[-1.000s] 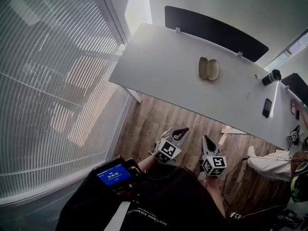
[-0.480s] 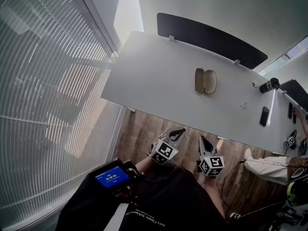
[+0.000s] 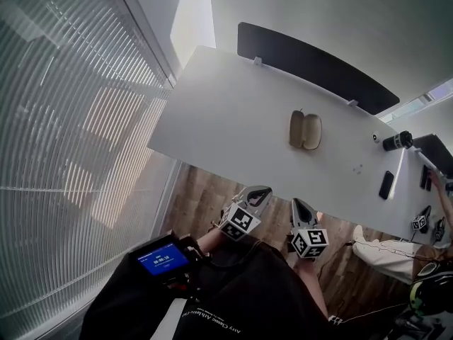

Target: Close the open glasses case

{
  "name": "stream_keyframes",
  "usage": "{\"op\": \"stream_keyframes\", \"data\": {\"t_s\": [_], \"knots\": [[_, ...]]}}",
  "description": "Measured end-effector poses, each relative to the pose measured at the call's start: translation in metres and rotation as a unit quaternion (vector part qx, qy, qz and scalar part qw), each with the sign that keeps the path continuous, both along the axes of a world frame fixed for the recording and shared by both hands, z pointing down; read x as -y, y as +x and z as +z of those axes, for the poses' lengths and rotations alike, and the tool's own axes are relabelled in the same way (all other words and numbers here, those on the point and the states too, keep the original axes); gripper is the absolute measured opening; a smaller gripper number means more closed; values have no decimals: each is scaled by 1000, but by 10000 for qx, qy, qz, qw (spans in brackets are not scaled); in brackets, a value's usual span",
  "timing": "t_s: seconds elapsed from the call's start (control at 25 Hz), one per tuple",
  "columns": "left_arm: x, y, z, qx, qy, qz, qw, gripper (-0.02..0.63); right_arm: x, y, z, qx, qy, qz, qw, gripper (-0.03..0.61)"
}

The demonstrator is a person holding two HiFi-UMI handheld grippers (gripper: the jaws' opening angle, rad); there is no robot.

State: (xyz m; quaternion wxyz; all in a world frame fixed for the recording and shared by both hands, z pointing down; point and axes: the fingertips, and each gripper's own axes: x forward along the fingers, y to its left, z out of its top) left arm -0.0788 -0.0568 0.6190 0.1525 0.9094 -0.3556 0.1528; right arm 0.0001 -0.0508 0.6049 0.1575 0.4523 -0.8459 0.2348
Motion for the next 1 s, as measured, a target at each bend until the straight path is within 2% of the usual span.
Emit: {"op": "stream_keyframes", "data": {"t_s": [0.36,0.6,0.8,1.0], "knots": [[17,-8,7,57,-203,-151,9997,6,30,-12,-1,181,-54,-17,9998,5],[22,14,22,217,-413,-89,9989,6,33,-10,11,363,-200,-246,9988,5],[48,46,28,457,-382,-262,9979,6,58,22,19,502,-176,-518,9972,5],[73,80,18,760,-270,-476,9956,6,114,78,15,769,-103,-388,9962,5]]}}
